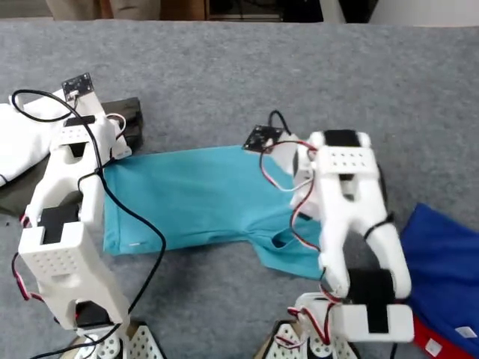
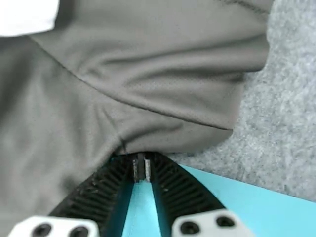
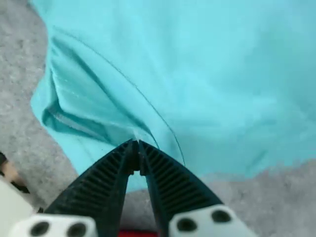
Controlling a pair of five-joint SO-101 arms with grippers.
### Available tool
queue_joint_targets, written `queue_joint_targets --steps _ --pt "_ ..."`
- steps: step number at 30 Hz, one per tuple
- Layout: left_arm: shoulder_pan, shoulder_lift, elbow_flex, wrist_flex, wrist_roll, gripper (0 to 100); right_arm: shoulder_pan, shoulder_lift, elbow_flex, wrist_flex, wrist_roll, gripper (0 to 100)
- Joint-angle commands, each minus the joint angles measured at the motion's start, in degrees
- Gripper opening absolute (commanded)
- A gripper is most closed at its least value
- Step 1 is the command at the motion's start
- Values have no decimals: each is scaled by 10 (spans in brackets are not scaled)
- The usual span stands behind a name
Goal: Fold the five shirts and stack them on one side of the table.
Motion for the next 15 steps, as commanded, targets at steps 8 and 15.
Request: queue_joint_targets --steps 8,15 --pt "-19 -25 -2 -15 1 18 -102 71 2 -47 -71 5" --pt "-20 -25 -2 -16 1 18 -90 73 22 4 -50 5"
